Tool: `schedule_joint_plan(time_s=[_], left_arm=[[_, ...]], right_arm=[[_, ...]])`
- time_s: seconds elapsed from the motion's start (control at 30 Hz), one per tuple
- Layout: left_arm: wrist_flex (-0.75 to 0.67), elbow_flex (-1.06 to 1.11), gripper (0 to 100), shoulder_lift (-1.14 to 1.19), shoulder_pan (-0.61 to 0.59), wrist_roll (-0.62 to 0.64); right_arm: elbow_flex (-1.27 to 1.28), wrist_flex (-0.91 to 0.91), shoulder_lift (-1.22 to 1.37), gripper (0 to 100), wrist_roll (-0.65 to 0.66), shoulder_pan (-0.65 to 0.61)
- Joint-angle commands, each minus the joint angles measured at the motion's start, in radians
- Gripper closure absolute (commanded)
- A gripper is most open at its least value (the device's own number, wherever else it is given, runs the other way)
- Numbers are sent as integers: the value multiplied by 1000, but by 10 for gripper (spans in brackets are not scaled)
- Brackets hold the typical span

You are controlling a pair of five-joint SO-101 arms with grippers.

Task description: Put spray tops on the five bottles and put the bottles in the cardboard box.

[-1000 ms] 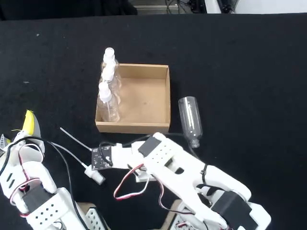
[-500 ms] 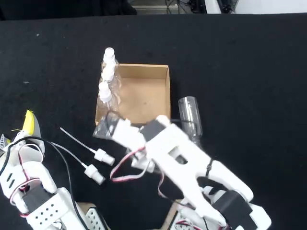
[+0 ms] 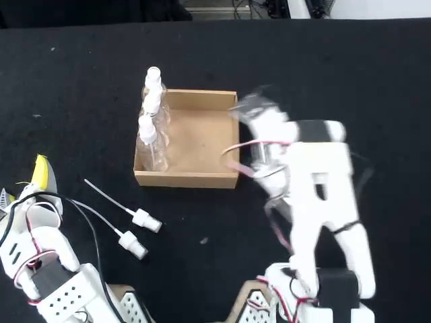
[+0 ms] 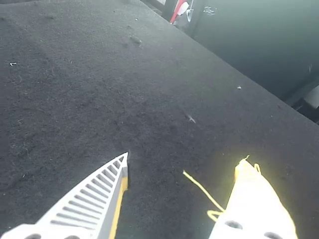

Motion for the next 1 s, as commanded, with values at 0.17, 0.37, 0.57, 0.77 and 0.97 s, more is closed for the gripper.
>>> schedule_joint_plan(time_s=[0.17,0.37,0.57,0.77,0.97], left_arm=[[-26,-41,769,-3,-4,9],[-26,-41,769,-3,-4,9],[-26,-39,769,-3,-4,9],[-26,-38,769,-3,-4,9],[-26,-38,769,-3,-4,9]], right_arm=[[41,-180,50,966,66,502],[41,-327,268,967,25,634],[13,-382,361,924,-2,669],[-13,-324,369,697,-2,589],[-13,-328,363,707,-2,563]])
